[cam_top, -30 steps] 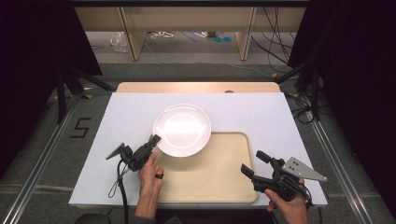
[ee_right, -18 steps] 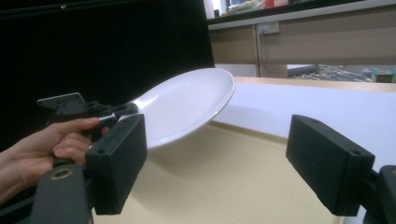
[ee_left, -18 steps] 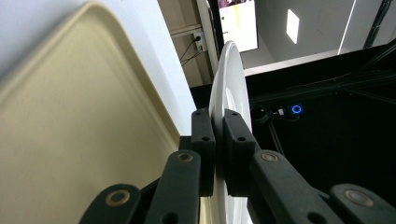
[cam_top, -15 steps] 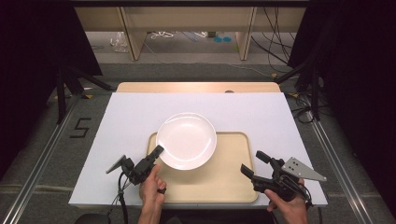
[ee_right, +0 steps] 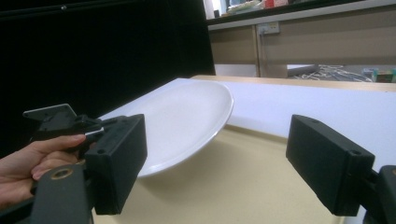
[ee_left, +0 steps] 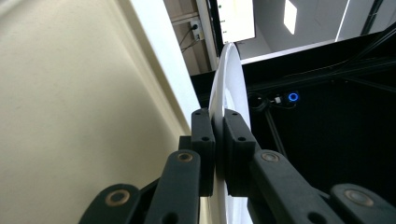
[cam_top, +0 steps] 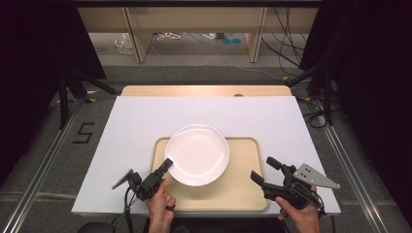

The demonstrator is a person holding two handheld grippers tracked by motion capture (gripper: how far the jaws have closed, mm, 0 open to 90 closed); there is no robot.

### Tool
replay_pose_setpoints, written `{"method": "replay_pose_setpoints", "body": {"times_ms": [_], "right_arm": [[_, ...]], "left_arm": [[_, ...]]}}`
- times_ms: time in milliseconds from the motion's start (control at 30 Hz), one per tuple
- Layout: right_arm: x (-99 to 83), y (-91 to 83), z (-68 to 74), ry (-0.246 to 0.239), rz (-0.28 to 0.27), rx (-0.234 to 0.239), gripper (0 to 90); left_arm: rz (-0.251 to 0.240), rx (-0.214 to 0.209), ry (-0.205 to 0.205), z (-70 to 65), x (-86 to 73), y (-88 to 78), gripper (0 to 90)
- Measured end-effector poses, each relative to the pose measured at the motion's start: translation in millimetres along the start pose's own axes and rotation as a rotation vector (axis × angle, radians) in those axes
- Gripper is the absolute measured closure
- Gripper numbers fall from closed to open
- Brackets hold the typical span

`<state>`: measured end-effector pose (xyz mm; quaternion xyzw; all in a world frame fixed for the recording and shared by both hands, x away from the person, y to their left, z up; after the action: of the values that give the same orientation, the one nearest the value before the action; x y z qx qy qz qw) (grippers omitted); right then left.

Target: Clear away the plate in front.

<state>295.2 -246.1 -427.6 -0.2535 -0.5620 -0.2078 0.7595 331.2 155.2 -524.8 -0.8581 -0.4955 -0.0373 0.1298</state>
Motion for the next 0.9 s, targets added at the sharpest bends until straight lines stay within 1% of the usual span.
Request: {"method": "replay_pose_setpoints", "body": {"times_ms": [33,67,133,167,200,233,267,300,333,367,400,433,500,533,567,600,633,700,733,767,800,833,867,900], "right_arm": [[-0.1,0.0,0.2,0.003,0.002,0.0,21.4],[0.0,0.1,-0.3,-0.004,-0.003,-0.002,21.5],[0.0,0.2,-0.1,-0.006,-0.004,-0.006,21.6],[0.0,0.2,-0.2,-0.005,-0.003,-0.002,21.6],[0.0,0.1,0.1,0.003,0.0,0.001,21.6],[-0.2,0.3,-0.1,0.001,0.003,-0.006,21.5],[-0.4,0.6,0.1,0.007,0.005,-0.009,21.6],[-0.4,0.6,0.1,0.007,0.005,-0.009,21.6],[-0.1,0.2,-0.1,-0.001,-0.006,-0.002,21.6],[-0.1,0.2,-0.1,-0.001,-0.006,-0.002,21.6],[-0.1,0.0,0.2,0.006,-0.005,0.003,21.6],[-0.1,0.0,0.0,0.005,-0.007,0.002,21.6],[-0.2,0.1,-0.7,0.0,-0.015,-0.003,21.7],[-0.3,0.4,-0.8,0.001,-0.02,0.0,21.7],[-0.2,0.2,-0.7,0.0,-0.018,0.0,21.7],[-0.3,-0.2,-0.2,0.007,-0.009,0.004,21.7],[-0.3,-0.1,-0.3,0.006,-0.006,0.002,21.7],[-0.4,0.0,0.1,0.008,-0.01,0.005,21.7],[-0.5,0.7,0.2,0.009,-0.027,0.014,21.7],[-0.3,0.4,0.1,0.009,-0.024,0.013,21.7],[-0.4,0.8,-0.2,0.008,-0.03,0.012,21.7],[-0.4,0.7,-0.1,0.01,-0.029,0.013,21.7],[-0.3,0.1,0.0,0.01,-0.018,0.008,21.7],[-0.2,-0.2,0.1,0.008,-0.012,0.005,21.6]], "left_arm": [[0.003,0.015,-0.005,0.1,-0.4,0.2,84.5],[0.002,0.022,-0.003,0.3,-1.1,-0.4,84.6],[-0.002,0.012,0.013,-1.0,-3.7,-1.7,84.4],[0.006,0.027,0.022,-1.3,-4.7,-2.4,84.5],[0.019,0.032,0.022,-0.6,-5.3,-2.6,84.5],[0.016,0.035,0.015,-1.1,-6.2,-2.3,84.4],[0.015,0.026,0.02,-0.5,-7.3,-2.3,84.4],[0.018,0.041,0.025,-0.8,-8.5,-2.9,84.4],[0.014,0.034,0.029,-0.6,-10.2,-2.7,84.5],[0.015,0.049,0.032,-0.6,-12.0,-2.4,84.5],[0.019,0.044,0.026,0.0,-13.4,-2.0,84.4],[0.024,0.057,0.025,0.1,-14.5,-1.4,84.2],[0.022,0.069,0.037,0.4,-16.2,-1.3,84.2],[0.022,0.059,0.034,0.6,-16.9,-0.9,84.0],[0.027,0.078,0.046,0.7,-16.9,-1.2,83.7],[0.021,0.079,0.046,0.7,-17.1,-0.8,83.5],[0.022,0.066,0.036,0.7,-17.2,-0.3,83.3],[0.027,0.081,0.046,1.8,-17.5,0.3,83.0],[0.027,0.085,0.044,2.2,-17.8,0.9,83.1],[0.035,0.103,0.043,3.0,-18.3,0.6,83.0],[0.036,0.11,0.054,3.6,-19.0,0.9,82.8],[0.035,0.118,0.054,3.6,-19.7,1.4,82.8],[0.032,0.116,0.053,4.0,-20.3,1.9,82.5],[0.037,0.109,0.063,4.7,-21.0,2.1,82.0]]}}
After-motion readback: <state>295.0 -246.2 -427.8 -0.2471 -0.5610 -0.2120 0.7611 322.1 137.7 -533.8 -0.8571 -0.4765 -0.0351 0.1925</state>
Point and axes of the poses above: each handheld gripper's, and its own axes: y roughly forward along the jaws, x roughly out of its top, z roughly to its left, the point moved 1 cm from there along y, roughly forward along the jaws, and after that the axes turned 8 degrees about x, right-handed, at the moved point
